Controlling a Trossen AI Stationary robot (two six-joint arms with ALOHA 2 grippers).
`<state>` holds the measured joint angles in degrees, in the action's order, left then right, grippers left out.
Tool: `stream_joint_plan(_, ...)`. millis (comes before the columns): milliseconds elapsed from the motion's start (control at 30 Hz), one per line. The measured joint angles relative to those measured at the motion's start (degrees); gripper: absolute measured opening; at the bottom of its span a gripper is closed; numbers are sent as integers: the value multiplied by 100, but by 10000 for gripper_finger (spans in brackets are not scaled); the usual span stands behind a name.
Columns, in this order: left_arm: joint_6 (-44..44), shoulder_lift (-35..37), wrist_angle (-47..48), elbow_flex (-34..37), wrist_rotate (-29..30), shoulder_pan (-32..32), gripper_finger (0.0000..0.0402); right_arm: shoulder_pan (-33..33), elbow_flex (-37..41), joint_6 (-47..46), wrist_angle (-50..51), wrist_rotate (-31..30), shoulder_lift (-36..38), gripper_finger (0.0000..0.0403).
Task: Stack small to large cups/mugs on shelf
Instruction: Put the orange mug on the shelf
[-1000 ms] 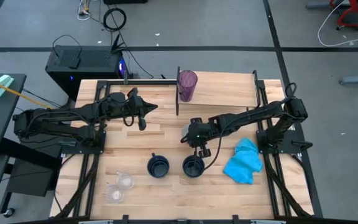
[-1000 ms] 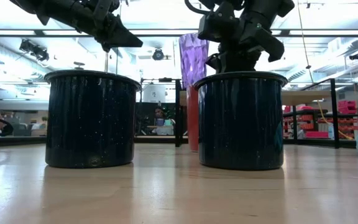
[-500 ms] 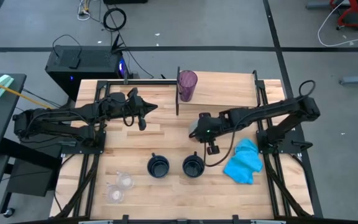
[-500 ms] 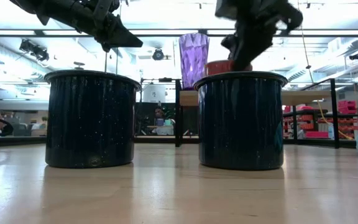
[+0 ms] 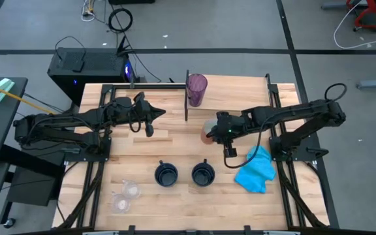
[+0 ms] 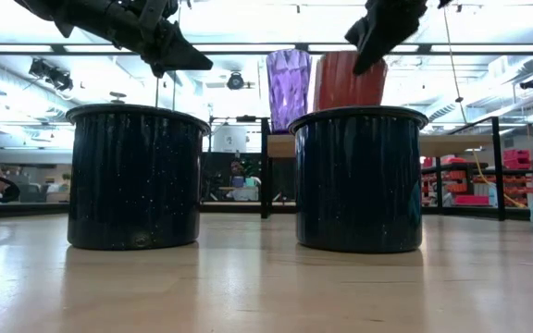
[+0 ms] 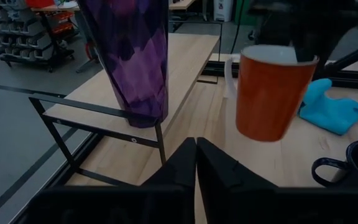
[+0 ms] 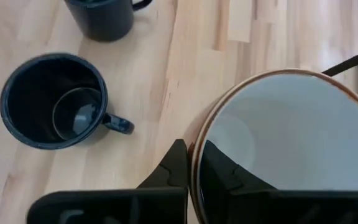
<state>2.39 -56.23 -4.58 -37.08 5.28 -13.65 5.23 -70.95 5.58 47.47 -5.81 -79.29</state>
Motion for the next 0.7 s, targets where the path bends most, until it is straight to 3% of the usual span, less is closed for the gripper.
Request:
stream_joint_plan(300, 2, 0, 8, 0, 0, 0, 17, -298, -798, 172, 910, -327, 0, 18)
stream_joint_plan(700, -11, 0, 13, 0, -2, 0, 13, -1164, -1231, 766, 1221, -389, -2, 18)
